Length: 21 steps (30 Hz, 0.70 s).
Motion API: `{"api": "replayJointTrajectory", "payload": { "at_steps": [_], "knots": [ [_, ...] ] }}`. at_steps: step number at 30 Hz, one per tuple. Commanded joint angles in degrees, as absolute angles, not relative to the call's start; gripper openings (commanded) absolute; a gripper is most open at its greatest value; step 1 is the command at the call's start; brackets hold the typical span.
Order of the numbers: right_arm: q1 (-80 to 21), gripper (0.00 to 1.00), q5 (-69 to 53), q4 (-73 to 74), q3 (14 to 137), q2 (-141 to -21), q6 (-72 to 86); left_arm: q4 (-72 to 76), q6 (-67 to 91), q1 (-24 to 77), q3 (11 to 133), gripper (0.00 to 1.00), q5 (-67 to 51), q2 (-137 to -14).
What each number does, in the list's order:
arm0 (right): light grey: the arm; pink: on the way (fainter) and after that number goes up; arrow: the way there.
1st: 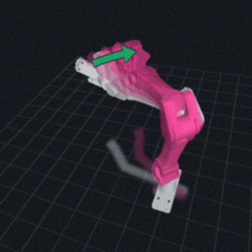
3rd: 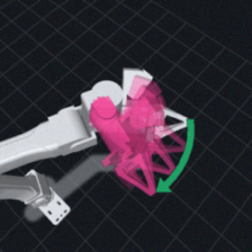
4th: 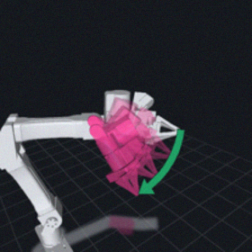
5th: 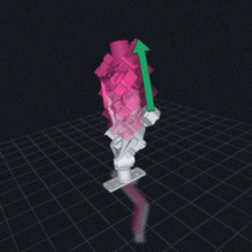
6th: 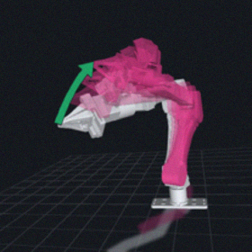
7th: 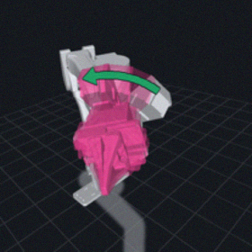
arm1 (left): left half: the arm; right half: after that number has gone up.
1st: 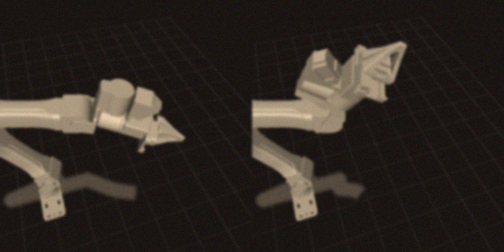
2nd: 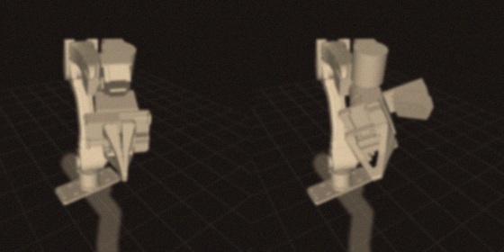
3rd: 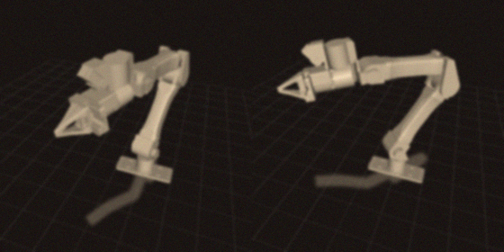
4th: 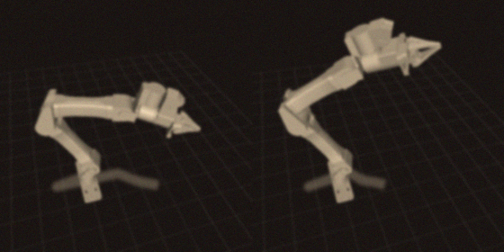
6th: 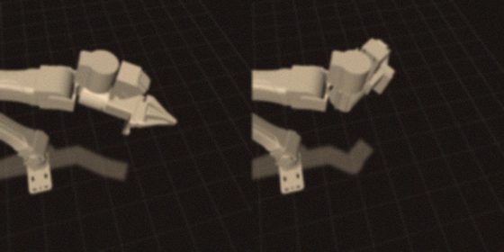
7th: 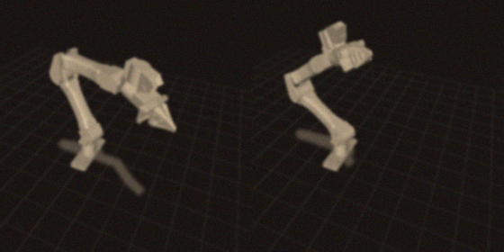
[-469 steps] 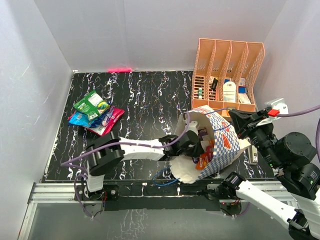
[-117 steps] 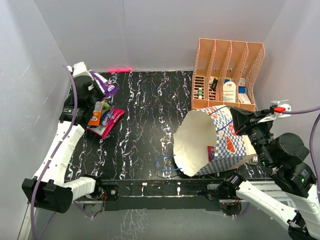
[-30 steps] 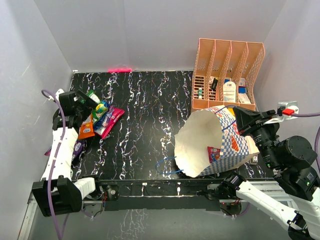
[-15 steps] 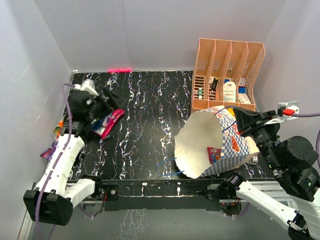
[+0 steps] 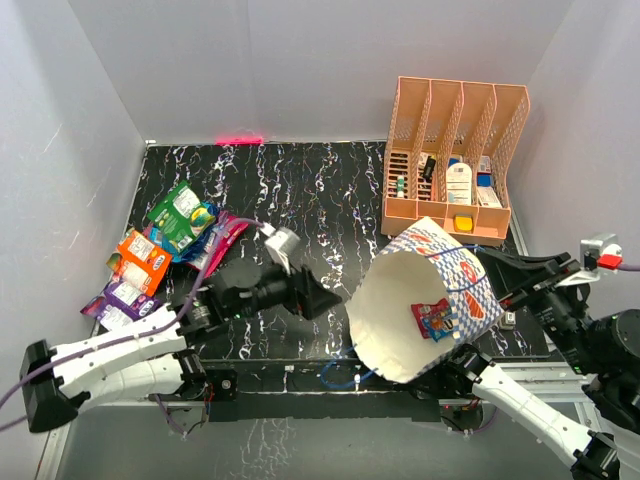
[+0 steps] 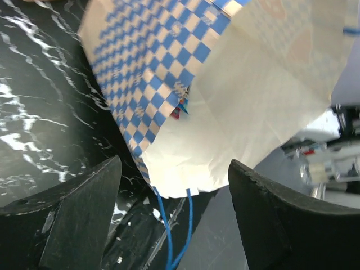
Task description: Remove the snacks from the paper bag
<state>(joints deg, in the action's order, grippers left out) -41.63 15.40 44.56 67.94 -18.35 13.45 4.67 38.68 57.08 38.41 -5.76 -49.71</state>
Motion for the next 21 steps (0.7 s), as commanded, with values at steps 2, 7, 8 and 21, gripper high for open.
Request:
{"api": "replayJointTrajectory", "payload": {
  "at_steps": [2, 7, 8, 21],
  "knots": [
    [-41.92, 0.07, 17.52, 52.47, 70.93, -17.58, 19.42, 13.29, 30.56, 73.61, 39.84, 0.73, 8.36, -57.14],
    [-41.92, 0.07, 19.72, 52.97, 71.64, -18.73, 21.51, 15.62, 19.83, 86.19, 46.36, 0.56, 20.05, -69.3],
    [-41.92, 0.07, 19.7, 52.25, 71.51, -19.02, 21.53, 16.71, 18.4, 86.83, 47.06, 0.53, 20.27, -71.5],
    [-41.9, 0.07, 16.3, 42.16, 71.12, -25.23, 17.76, 26.55, 0.53, 87.72, 58.45, 0.33, 23.25, -95.7]
  ]
}}
